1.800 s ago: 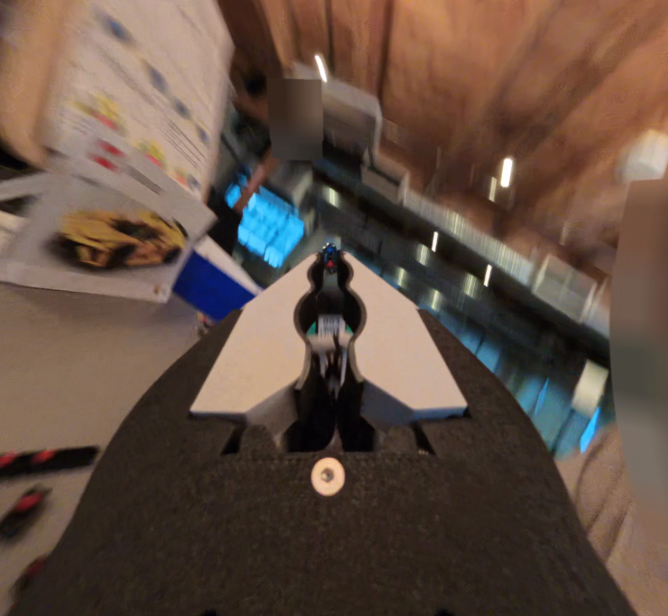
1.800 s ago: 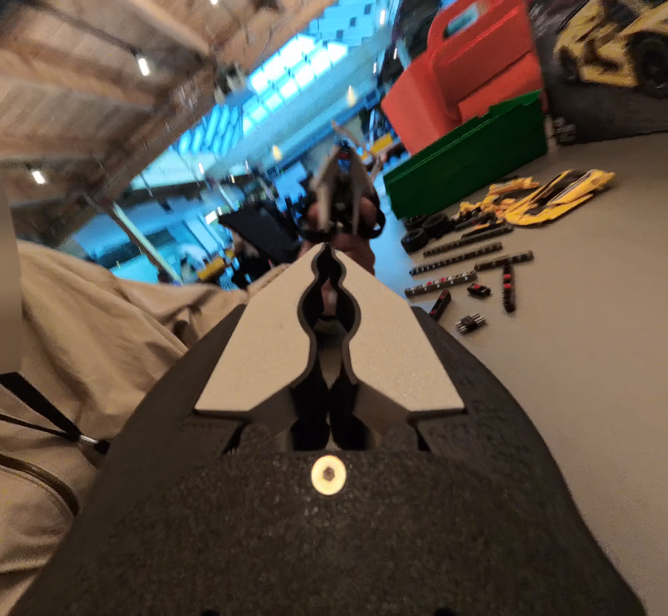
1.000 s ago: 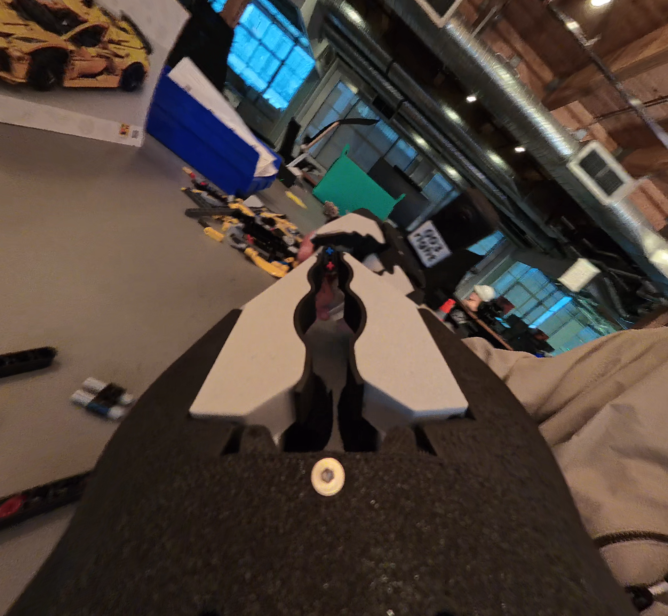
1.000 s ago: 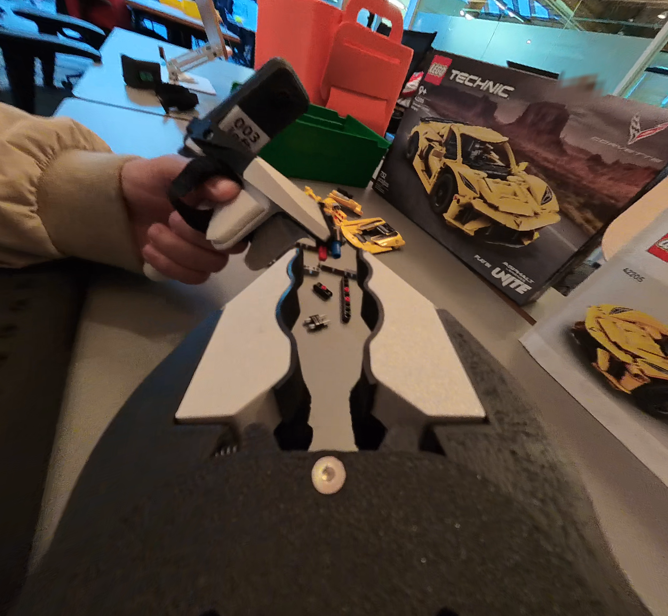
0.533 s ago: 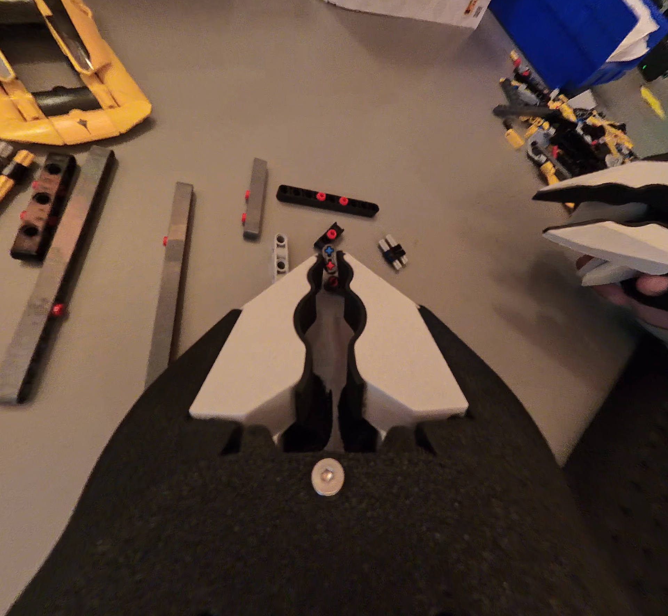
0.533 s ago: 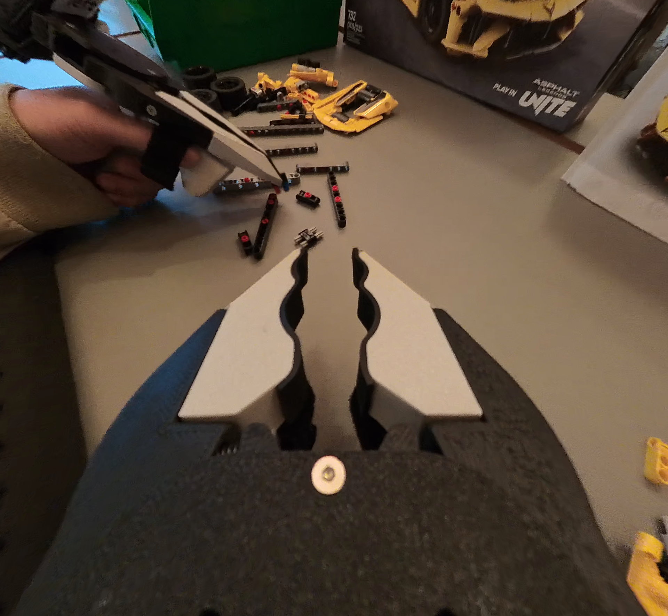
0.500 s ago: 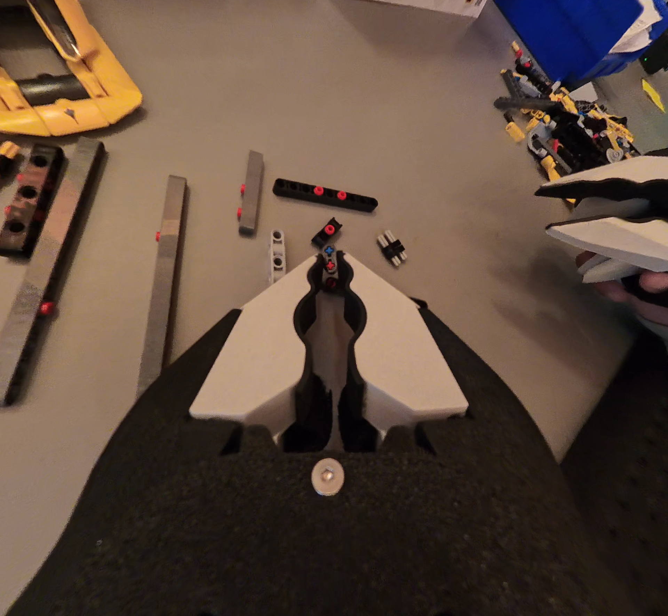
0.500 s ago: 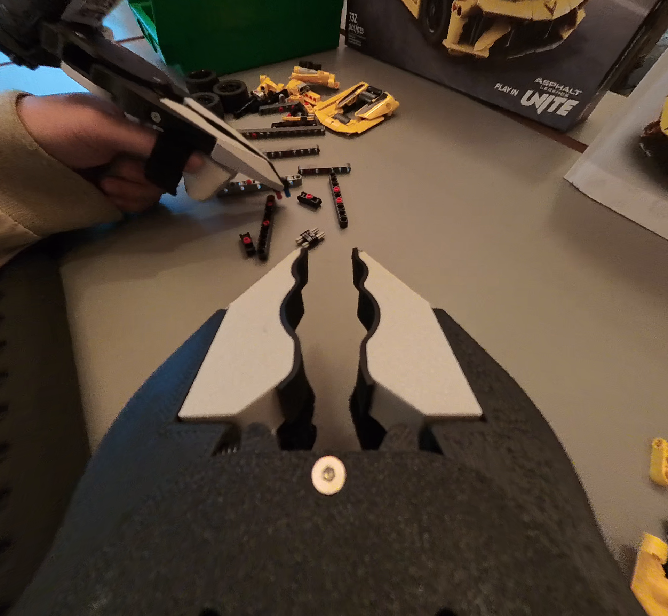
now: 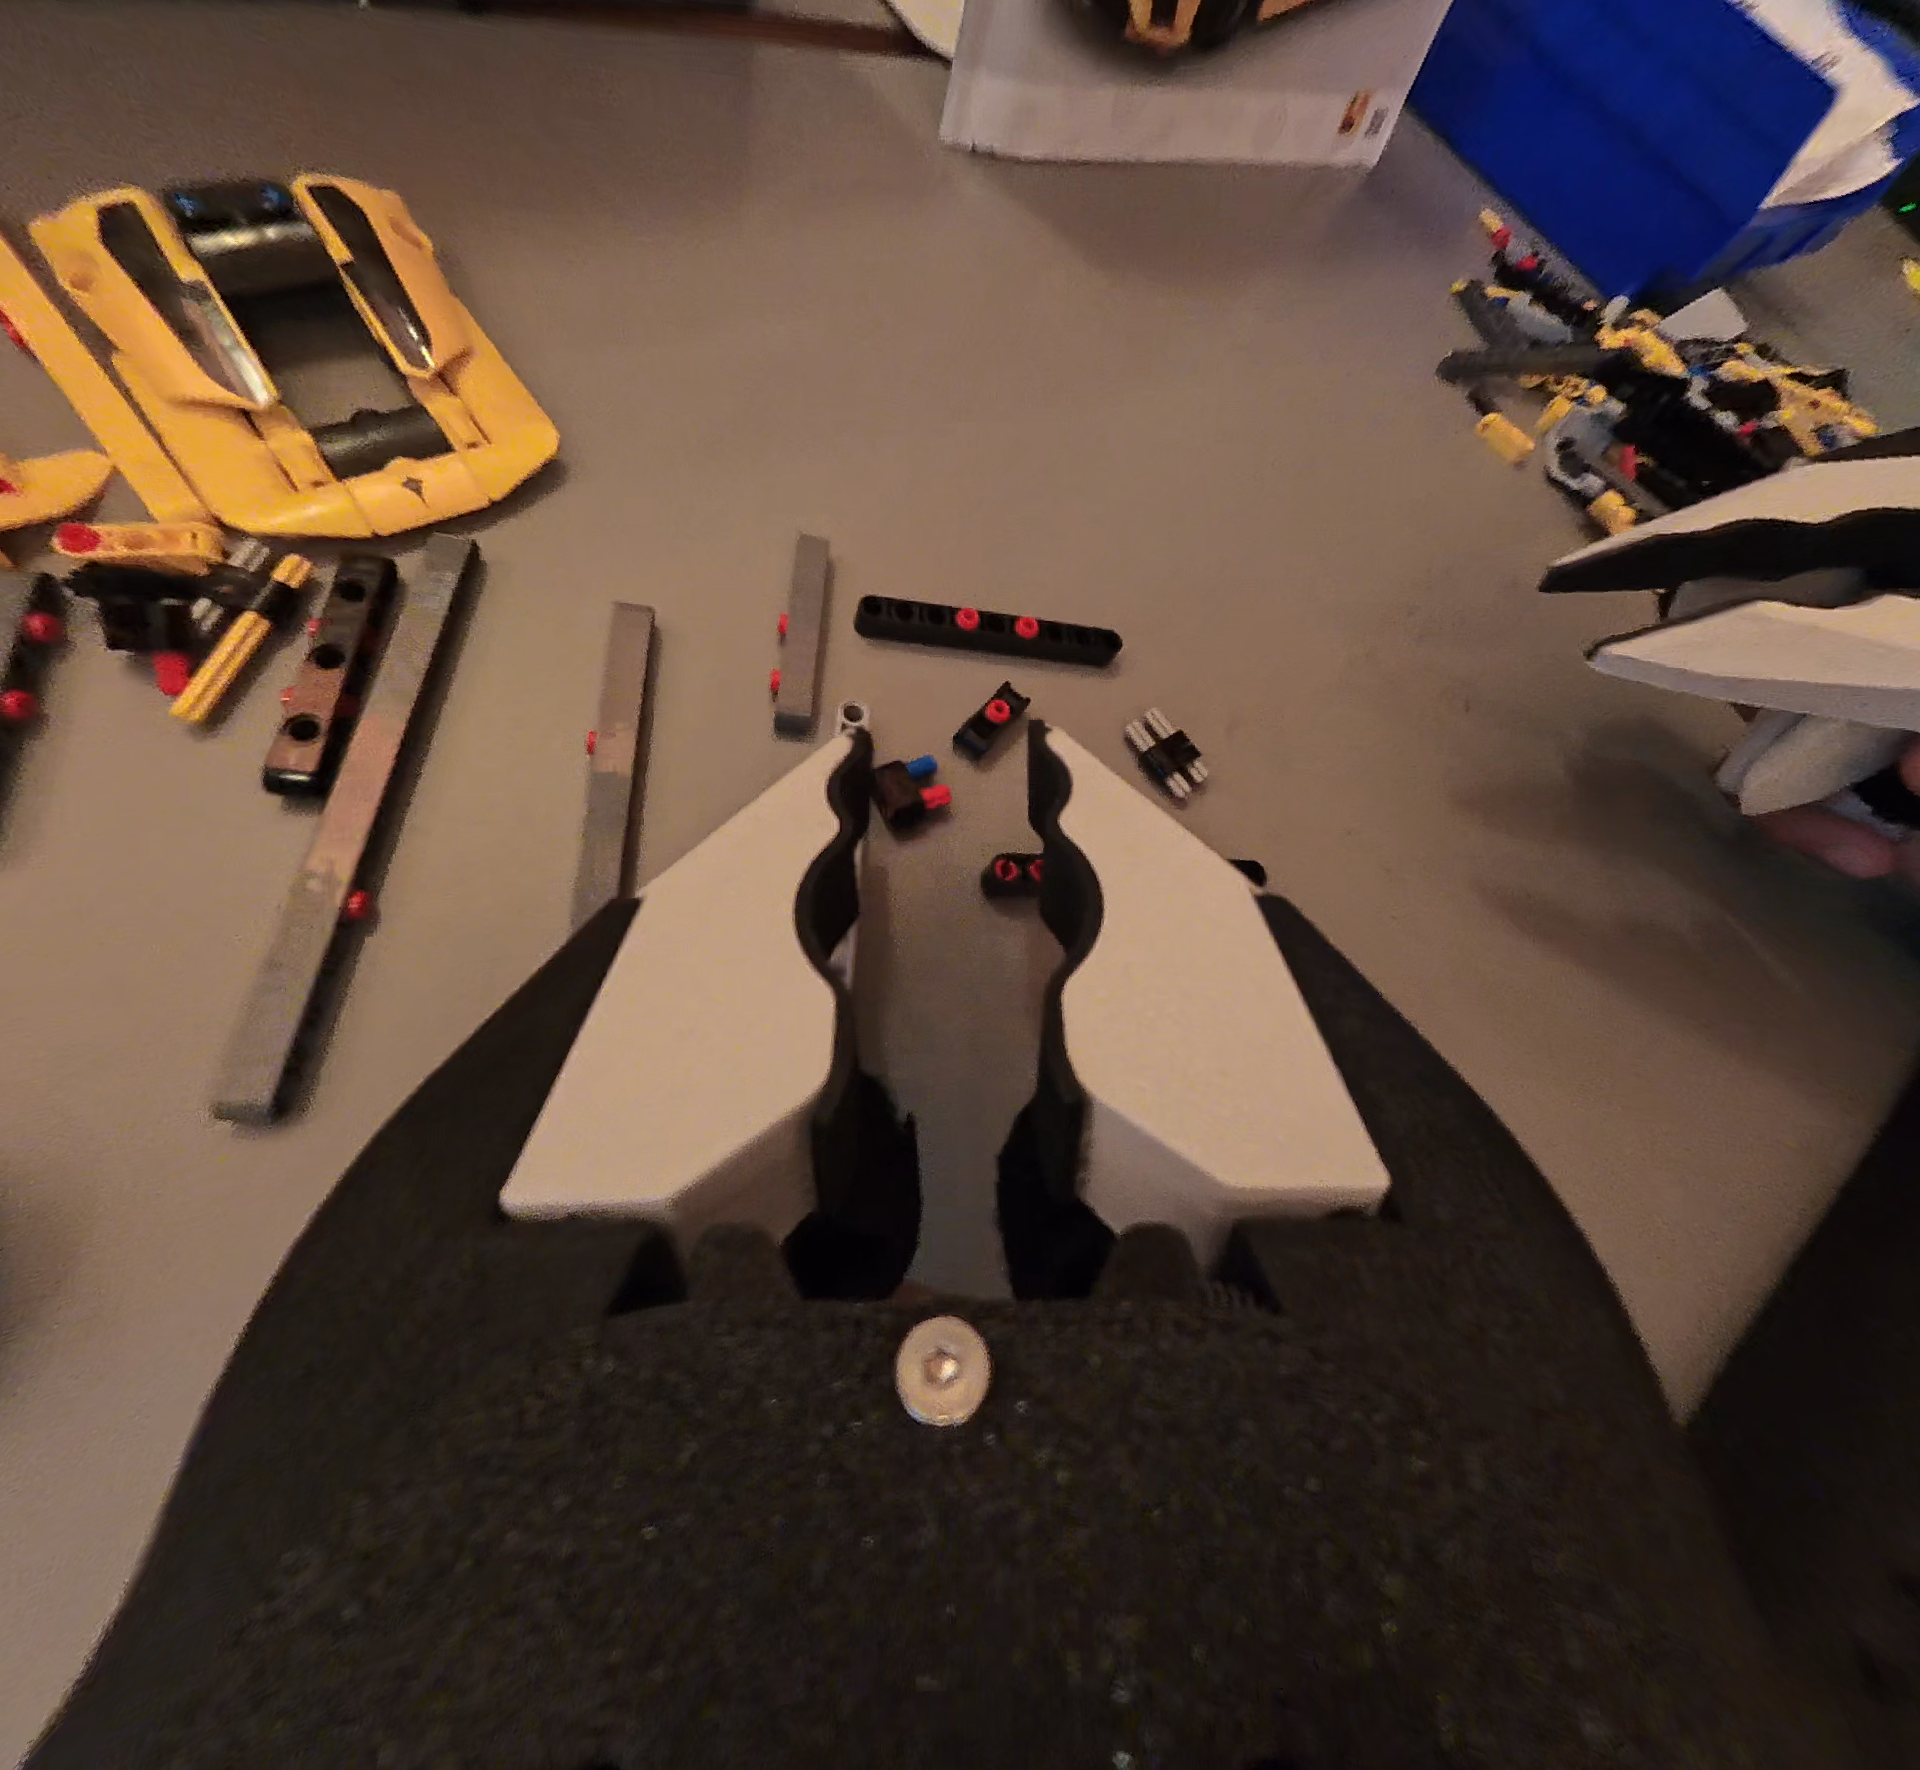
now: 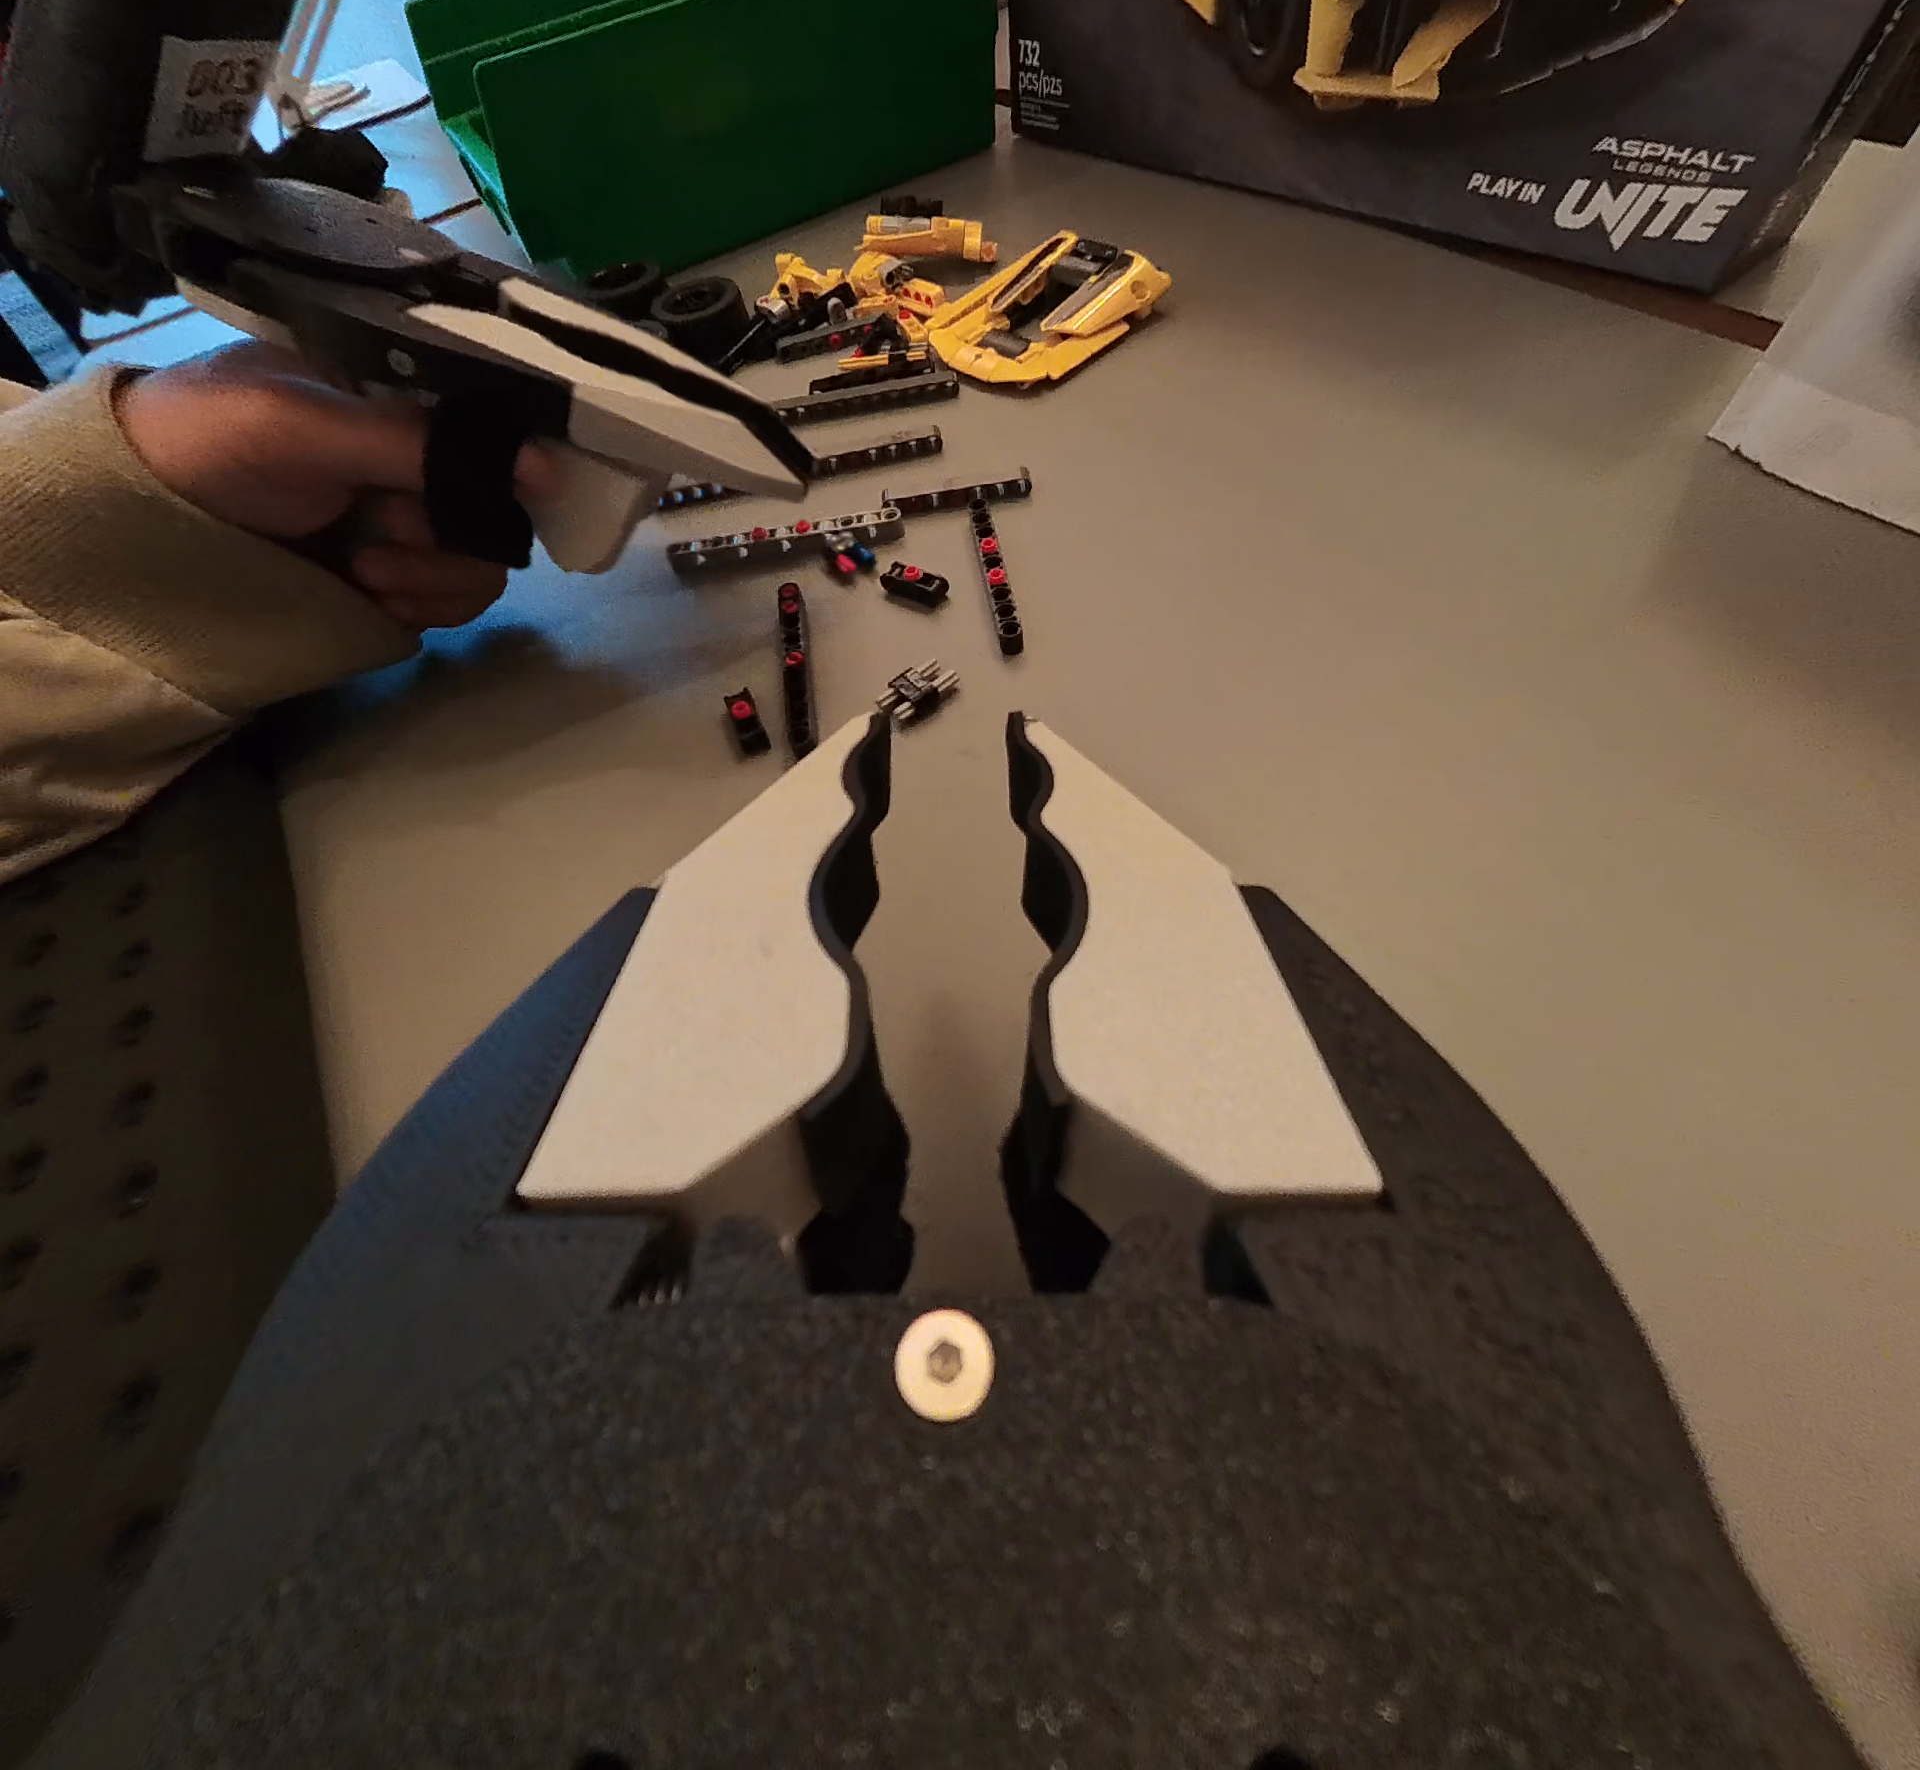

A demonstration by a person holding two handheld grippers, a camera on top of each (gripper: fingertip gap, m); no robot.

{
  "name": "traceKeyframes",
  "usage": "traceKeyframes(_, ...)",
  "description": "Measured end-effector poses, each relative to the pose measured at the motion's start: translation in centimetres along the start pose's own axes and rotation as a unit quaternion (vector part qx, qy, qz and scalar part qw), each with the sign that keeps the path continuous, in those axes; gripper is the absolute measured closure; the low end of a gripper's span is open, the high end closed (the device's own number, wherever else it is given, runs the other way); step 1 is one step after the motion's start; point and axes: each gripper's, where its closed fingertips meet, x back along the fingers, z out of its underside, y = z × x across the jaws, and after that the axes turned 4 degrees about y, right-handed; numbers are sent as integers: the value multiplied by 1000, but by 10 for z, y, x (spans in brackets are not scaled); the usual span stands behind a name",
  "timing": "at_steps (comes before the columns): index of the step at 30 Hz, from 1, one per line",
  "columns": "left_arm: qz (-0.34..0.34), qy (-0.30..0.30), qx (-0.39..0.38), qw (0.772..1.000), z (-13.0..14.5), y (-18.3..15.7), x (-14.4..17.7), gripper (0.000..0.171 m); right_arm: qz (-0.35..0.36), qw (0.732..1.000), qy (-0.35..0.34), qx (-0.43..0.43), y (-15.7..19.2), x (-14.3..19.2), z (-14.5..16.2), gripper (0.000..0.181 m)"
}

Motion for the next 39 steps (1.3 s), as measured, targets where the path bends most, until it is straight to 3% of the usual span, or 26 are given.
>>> traceKeyframes(6,-50,-36,1,998,-6,40,41,142,-7,1000,-1,-18,-3,1,1,160)
traceKeyframes(10,-143,18,-36,989,0,95,54,142,-10,1000,4,-22,-3,0,3,159)
traceKeyframes(15,-167,99,-61,979,-4,129,30,142,-22,999,11,-23,0,-2,6,159)
traceKeyframes(21,-170,151,-71,971,-14,146,-2,146,-24,999,14,-32,-4,0,9,160)
traceKeyframes(28,-175,171,-97,965,-13,148,-10,156,-38,998,14,-44,-2,1,10,160)
traceKeyframes(33,-165,198,-123,958,-4,134,-3,157,-45,998,17,-46,0,1,11,160)
traceKeyframes(39,-194,167,-167,952,-9,122,16,157,-49,997,14,-51,1,2,11,161)
